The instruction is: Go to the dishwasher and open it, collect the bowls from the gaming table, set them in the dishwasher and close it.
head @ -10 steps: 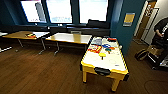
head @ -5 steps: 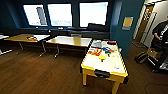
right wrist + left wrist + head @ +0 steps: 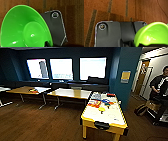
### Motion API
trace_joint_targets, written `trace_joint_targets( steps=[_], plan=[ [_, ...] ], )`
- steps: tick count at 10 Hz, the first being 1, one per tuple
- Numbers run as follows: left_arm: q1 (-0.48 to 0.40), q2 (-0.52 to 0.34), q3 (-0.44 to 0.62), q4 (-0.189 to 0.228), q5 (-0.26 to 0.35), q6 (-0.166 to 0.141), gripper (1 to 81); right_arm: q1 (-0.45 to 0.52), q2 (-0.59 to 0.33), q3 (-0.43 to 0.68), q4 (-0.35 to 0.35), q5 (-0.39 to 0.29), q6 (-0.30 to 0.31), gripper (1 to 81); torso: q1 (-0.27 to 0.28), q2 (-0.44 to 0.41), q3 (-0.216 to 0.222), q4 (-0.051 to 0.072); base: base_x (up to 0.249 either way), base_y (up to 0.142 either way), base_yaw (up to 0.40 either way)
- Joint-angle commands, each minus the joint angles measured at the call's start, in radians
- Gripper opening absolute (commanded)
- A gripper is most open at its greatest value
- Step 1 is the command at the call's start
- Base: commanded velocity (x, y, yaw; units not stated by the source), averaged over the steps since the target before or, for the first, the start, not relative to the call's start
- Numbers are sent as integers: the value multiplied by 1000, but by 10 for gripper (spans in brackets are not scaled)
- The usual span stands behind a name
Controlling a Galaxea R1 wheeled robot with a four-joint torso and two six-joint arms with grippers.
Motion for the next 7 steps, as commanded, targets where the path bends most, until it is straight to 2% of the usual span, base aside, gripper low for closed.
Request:
trace_joint_targets(
  steps=[1,4,6,7],
  plan=[
    [-60,-6,8,9,33,10,10,51,0,3,-19,-40,-6,10,1,0,0,0,0,0,0],
    [-45,22,-64,6,31,10,10,52,7,2,-19,-41,-6,10,1,0,0,0,0,0,0],
    [-31,36,-109,8,-21,9,10,52,7,2,-18,-41,-6,10,1,0,0,0,0,0,0],
    [-30,37,-109,8,-22,9,10,52,7,2,-18,-40,-4,10,1,0,0,0,-66,0,0]
  ],
)
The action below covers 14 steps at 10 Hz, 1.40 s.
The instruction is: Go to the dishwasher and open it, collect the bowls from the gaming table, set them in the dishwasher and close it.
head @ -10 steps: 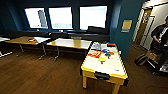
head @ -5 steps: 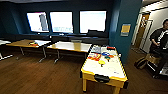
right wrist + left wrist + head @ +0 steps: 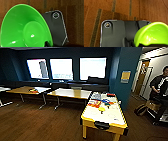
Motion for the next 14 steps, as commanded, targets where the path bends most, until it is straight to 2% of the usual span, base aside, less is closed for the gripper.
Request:
trace_joint_targets(
  steps=[1,5,9,14],
  plan=[
    [-50,6,-2,9,10,9,10,49,-2,5,-18,-42,-6,10,1,0,0,0,0,0,0],
    [-50,10,-4,9,9,9,10,49,-2,2,-18,-42,-4,10,1,-2,1,0,0,0,-101],
    [-50,13,-7,9,10,19,10,49,2,2,-19,-42,-4,10,1,-2,1,0,0,0,-381],
    [-43,47,-89,-1,21,16,10,23,23,-51,-18,-42,-6,10,1,-2,1,0,0,0,-384]
  ],
)
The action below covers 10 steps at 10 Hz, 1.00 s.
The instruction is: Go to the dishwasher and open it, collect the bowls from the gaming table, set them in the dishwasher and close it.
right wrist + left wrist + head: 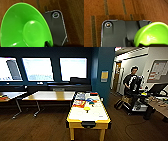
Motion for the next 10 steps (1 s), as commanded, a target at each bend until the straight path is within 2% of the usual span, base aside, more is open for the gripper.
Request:
trace_joint_targets(
  steps=[1,10],
  plan=[
    [-52,15,-32,-4,44,-1,10,24,15,-37,-17,-43,-6,10,1,0,0,0,0,0,-384],
    [-31,23,-46,-3,47,-5,10,1,35,-72,-26,-26,-34,10,1,0,0,0,0,0,-384]
  ],
)
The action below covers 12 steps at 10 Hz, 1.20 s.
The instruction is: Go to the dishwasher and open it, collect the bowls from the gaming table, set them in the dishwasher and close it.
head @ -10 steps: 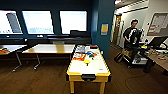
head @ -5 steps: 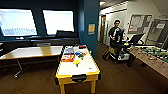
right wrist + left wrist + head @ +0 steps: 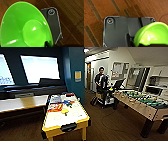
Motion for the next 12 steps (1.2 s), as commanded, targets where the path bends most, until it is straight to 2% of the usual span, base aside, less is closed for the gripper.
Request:
trace_joint_targets(
  steps=[1,12],
  plan=[
    [-59,-1,3,0,40,-4,10,36,4,4,-27,-40,-14,10,1,0,0,0,0,0,-384],
    [-59,7,3,-3,40,-4,10,31,27,0,-51,-40,-15,10,1,0,0,0,0,0,-384]
  ],
)
